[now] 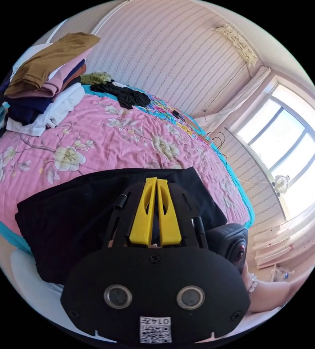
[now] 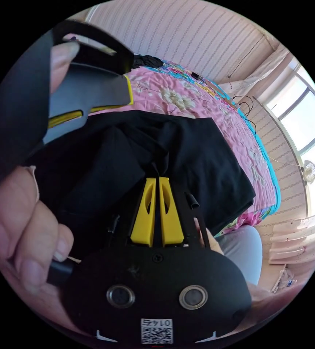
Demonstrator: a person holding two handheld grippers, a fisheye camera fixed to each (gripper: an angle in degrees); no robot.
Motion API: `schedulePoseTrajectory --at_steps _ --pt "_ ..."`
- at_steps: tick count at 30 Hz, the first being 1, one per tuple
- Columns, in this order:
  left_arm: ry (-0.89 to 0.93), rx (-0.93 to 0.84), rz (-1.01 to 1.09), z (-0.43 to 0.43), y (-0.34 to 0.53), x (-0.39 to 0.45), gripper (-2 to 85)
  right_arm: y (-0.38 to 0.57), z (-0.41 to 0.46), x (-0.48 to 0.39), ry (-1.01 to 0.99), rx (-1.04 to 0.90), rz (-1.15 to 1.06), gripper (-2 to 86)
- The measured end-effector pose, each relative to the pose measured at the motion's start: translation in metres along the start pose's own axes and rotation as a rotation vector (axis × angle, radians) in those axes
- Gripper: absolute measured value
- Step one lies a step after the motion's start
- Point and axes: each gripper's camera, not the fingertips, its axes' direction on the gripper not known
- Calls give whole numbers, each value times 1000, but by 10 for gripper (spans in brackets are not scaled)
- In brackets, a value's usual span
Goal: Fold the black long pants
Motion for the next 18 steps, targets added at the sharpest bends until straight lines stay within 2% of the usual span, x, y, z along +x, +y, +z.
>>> schedulePoseTrajectory --at_steps 7,11,15,18 --pt "-120 19 -61 1 1 5 -10 4 3 -4 -18 -16 -70 -3" --pt "0 20 44 0 -4 13 -9 8 1 -1 -15 -2 -8 -5" --pt "-22 79 91 -32 -10 -3 -6 -4 -15 3 -39 -72 -217 -5" --pt "-214 44 181 -69 -1 -36 20 -15 -19 22 -139 -104 -209 -4"
